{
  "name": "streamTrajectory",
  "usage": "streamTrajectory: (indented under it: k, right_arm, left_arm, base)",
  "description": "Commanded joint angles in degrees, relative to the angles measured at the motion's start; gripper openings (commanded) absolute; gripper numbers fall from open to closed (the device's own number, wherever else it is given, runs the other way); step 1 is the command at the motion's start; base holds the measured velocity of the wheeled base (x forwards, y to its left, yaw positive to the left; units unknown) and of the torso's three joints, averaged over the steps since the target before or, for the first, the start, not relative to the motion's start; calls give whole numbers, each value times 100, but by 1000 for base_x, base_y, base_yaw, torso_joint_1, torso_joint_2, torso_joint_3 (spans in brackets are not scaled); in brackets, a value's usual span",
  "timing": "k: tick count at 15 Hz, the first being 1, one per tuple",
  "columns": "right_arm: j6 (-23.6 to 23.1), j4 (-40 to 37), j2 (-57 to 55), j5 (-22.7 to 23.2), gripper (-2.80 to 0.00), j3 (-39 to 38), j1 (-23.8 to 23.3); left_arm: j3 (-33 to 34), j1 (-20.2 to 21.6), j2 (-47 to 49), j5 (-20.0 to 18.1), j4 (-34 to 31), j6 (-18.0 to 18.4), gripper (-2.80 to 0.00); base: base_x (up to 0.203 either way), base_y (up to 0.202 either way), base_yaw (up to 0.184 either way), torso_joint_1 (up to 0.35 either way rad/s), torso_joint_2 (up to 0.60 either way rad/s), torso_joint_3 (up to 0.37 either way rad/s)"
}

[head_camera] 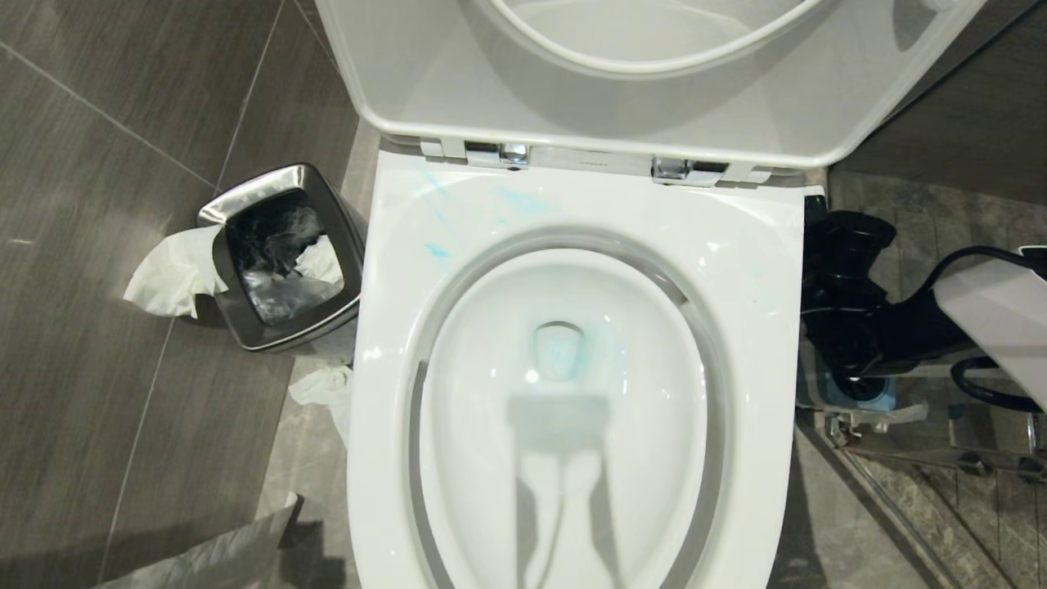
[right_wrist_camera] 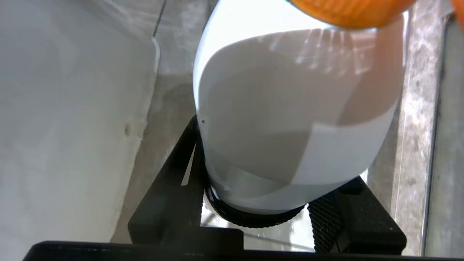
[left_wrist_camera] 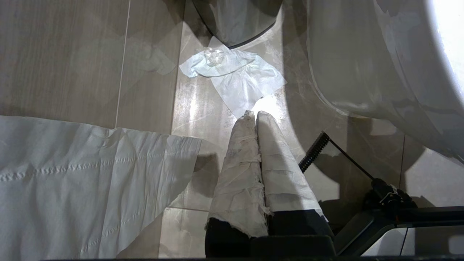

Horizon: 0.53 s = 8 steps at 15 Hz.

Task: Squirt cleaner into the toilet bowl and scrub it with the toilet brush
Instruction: Place the cleaning agent on the floor

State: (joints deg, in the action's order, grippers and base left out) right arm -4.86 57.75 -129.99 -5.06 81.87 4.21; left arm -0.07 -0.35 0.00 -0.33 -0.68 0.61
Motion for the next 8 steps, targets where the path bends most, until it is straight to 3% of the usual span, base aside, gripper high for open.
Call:
streamTrajectory:
  k: [1, 8]
  right_arm:
    - [-15, 52, -18, 5, -280, 40, 28]
    - [-85, 59, -130, -13, -280, 2, 1]
  left_arm:
    - [-1, 0, 9, -2, -2, 0, -280]
    - [7, 0, 9, -2, -2, -9, -280]
  base:
    - [0, 0, 0, 0, 0, 0]
    - [0, 0, 0, 0, 0, 0]
